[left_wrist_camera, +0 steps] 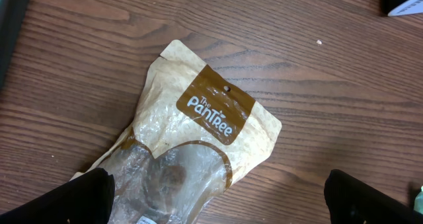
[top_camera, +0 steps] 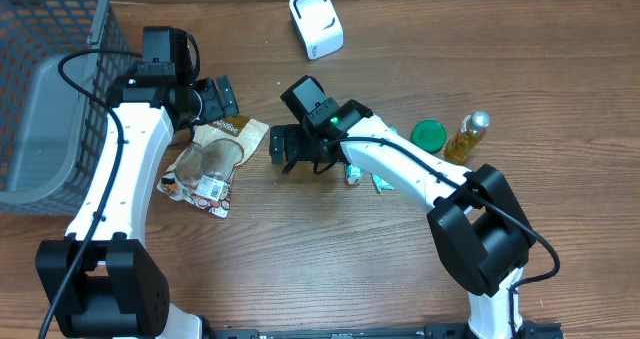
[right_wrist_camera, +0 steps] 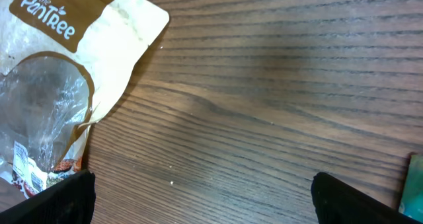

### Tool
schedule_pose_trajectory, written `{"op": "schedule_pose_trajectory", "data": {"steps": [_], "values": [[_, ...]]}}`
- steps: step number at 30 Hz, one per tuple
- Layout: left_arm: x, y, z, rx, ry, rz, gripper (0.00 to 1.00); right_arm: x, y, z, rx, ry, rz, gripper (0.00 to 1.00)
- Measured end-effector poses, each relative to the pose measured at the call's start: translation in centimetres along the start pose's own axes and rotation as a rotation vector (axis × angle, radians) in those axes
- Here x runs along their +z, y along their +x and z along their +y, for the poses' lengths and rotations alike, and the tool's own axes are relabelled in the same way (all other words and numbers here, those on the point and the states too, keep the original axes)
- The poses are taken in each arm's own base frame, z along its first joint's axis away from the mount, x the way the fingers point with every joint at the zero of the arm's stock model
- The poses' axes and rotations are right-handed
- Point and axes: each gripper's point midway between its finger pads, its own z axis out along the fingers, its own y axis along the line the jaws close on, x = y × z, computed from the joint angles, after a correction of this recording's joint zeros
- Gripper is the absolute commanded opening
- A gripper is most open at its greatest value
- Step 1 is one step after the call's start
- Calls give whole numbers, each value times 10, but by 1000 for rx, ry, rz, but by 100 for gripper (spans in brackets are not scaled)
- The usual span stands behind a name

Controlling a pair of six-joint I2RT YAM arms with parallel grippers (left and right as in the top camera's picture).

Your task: Scan the item barcode

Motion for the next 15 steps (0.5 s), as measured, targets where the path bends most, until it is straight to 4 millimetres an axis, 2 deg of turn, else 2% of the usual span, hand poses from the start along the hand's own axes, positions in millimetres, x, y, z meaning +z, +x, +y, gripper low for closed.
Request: {"op": "schedule_pose_trajectory", "data": {"steps": [4,11,15], "values": [[0,0,0,0,0,0,100,-2,-9,-12,28,9,-10,100],[0,0,0,0,1,-1,100,-7,-19,-50,107,58,7,100],[0,-6,-2,1,8,-23,100,-8,-19,-56,119,69,16,100]]}}
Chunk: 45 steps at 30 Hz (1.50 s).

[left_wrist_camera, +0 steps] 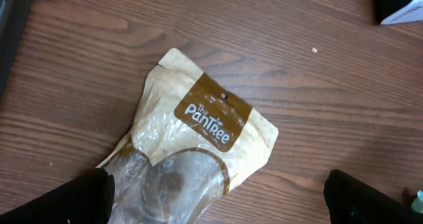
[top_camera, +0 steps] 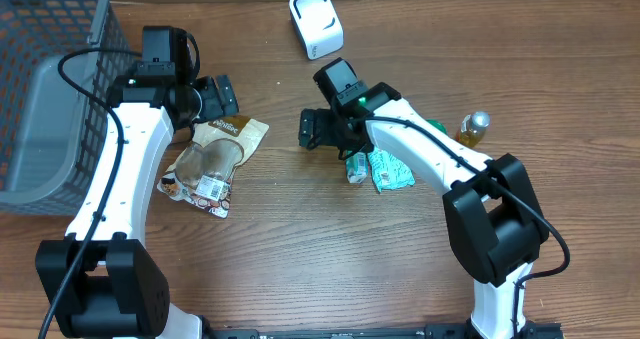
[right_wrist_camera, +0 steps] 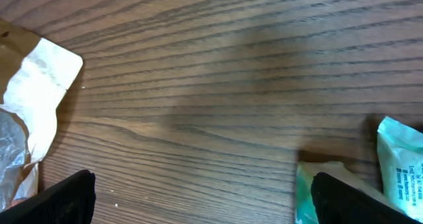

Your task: Scan the item barcode

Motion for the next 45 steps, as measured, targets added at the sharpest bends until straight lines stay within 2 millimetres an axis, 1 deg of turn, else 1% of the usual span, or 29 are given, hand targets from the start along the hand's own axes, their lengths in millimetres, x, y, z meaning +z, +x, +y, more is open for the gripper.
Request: {"op": "schedule_pose_trajectory", "data": {"steps": [6,11,12,13,15,17,18,21,22,24,25,26,28,32,34,38,41,45], "values": [[0,0,0,0,0,0,100,0,-2,2,-1,-8,-10,100],[0,5,1,8,-4,21,100,0,-3,2,-1,-9,-12,100],[1,5,1,26,-5,22,76,0,-3,2,-2,-9,-11,100],[1,5,2,40,-5,22,50,0,-3,2,-2,-8,-11,100],[3,6,3,77,-12,27,23,0,-3,2,-2,-8,-11,100],[7,7,5,116,-26,36,9,0,-3,2,-2,-9,-11,100],[11,7,9,135,-48,40,4,0,-3,2,-1,-9,-11,100],[24,9,23,160,-125,59,4,0,-4,3,-2,-13,-16,100],[33,11,33,161,-171,76,4,0,-4,3,-2,-13,-17,100],[42,10,42,155,-205,83,4,0,-4,3,-2,-13,-17,100],[49,9,51,145,-228,89,4,0,-4,3,-2,-13,-17,100],[51,9,52,144,-233,92,4,0,-4,3,-2,-13,-16,100],[59,11,62,130,-256,108,4,0,-4,3,-2,-12,-16,100],[67,13,78,106,-286,132,4,0,-4,3,-2,-12,-17,100],[69,13,84,97,-294,137,4,0,-5,3,-2,-14,-19,100],[74,15,88,92,-301,146,4,0,-6,4,-3,-17,-23,100],[82,20,89,95,-306,172,4,0,-6,4,-3,-17,-23,100],[99,32,94,98,-317,223,4,0,-6,4,-3,-18,-23,100]]}}
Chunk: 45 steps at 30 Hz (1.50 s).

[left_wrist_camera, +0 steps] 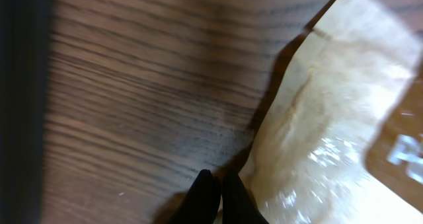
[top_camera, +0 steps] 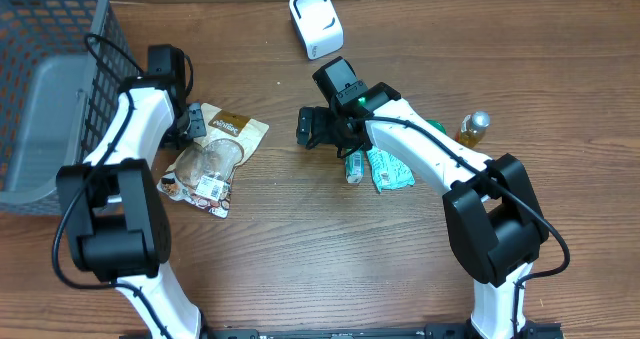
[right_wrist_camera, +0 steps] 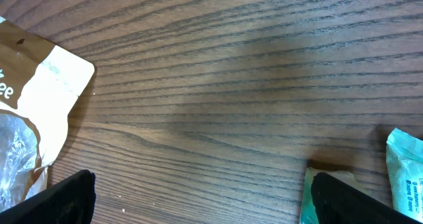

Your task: Scan the item barcode

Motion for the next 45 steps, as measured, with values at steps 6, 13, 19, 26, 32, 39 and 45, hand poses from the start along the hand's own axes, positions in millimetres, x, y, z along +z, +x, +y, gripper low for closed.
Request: {"op": "schedule_pose_trajectory", "data": {"steps": [6,13,19,26,32,39,45], "values": [[18,10,-5,10,9,55,4,0,0,0,0,0,0,100],[21,21,-33,35,168,114,4,0,0,0,0,1,0,100],[15,33,-57,66,300,164,4,0,0,0,0,1,0,100],[4,43,-88,114,425,198,4,0,0,0,0,0,0,100],[-19,42,-70,71,365,183,4,0,0,0,0,0,0,100],[-65,35,-8,-63,76,87,5,0,0,0,0,0,0,100],[-57,42,17,-147,-75,83,5,0,0,0,0,0,-1,100]]}}
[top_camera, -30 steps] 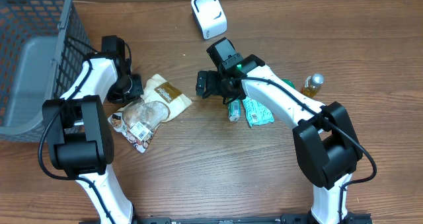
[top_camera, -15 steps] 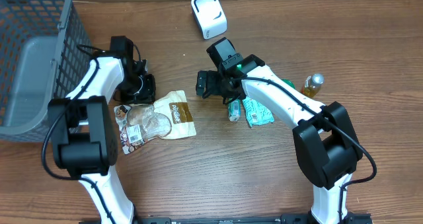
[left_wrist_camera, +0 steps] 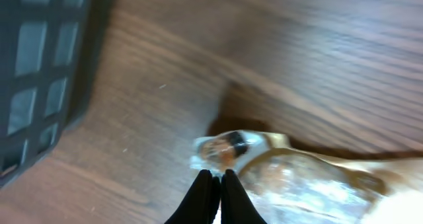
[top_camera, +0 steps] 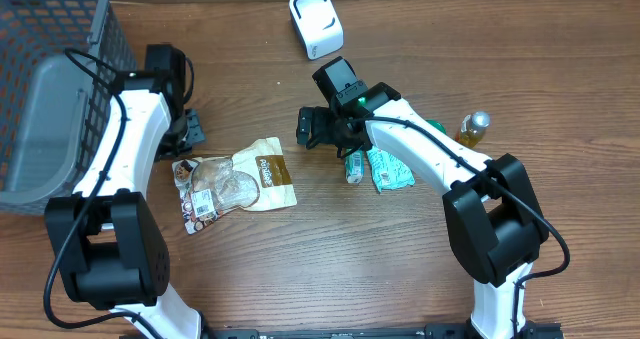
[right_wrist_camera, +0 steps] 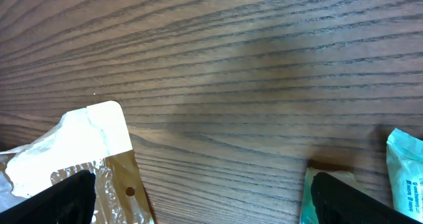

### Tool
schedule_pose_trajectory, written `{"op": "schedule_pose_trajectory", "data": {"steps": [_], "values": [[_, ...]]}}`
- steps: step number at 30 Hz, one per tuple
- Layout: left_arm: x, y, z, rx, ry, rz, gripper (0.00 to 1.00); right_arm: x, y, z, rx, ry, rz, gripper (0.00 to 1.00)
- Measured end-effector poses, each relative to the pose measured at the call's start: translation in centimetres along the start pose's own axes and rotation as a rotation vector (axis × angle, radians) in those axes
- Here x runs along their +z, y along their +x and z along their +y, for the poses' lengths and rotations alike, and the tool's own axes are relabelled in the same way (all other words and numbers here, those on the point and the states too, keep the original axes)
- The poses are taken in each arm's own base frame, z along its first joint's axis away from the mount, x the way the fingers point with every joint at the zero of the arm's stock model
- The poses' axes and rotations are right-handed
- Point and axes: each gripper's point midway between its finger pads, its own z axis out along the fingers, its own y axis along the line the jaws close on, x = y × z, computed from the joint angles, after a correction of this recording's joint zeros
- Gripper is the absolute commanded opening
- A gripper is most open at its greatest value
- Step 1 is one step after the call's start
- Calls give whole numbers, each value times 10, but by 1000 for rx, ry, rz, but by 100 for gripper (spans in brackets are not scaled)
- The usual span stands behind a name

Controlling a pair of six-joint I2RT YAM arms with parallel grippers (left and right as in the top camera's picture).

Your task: Scan the item barcode

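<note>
A clear-and-brown snack pouch (top_camera: 235,184) lies flat on the wood table, its brown header pointing right. Its left end (left_wrist_camera: 231,145) shows blurred in the left wrist view, casting a shadow on the wood. My left gripper (left_wrist_camera: 215,176) is shut, its fingertips pinched at that end's edge. The white scanner (top_camera: 316,21) stands at the back centre. Between pouch and scanner, my right gripper (top_camera: 320,129) is open, nothing between its fingers (right_wrist_camera: 66,197). The pouch's header corner (right_wrist_camera: 99,151) lies at that view's lower left.
A dark mesh basket (top_camera: 50,69) with a grey liner fills the left edge, close to my left arm. Green packets (top_camera: 380,167) lie under the right arm. A small oil bottle (top_camera: 470,134) stands at the right.
The pouch has swung from upright-diagonal to lying across, header now to the right, and shifted nearer the front. My left gripper stays shut at its edge. The right arm has not moved.
Both grippers were open over the table, the left above the pouch, the right beside it. The right then drew back over the green packets. The left came down shut at the pouch's left edge, and the pouch now lies turned with its header to the right.
</note>
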Motion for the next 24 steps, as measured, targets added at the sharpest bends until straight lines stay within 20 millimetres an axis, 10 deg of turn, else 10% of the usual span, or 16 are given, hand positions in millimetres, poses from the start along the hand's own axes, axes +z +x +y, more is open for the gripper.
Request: {"op": "schedule_pose_trajectory", "data": {"steps": [13,24], "values": [[70,51,3,-30,-38,53,4,0,0,0,0,0,1,100],[65,55,-42,152,133,37,4,0,0,0,0,0,1,100]]}}
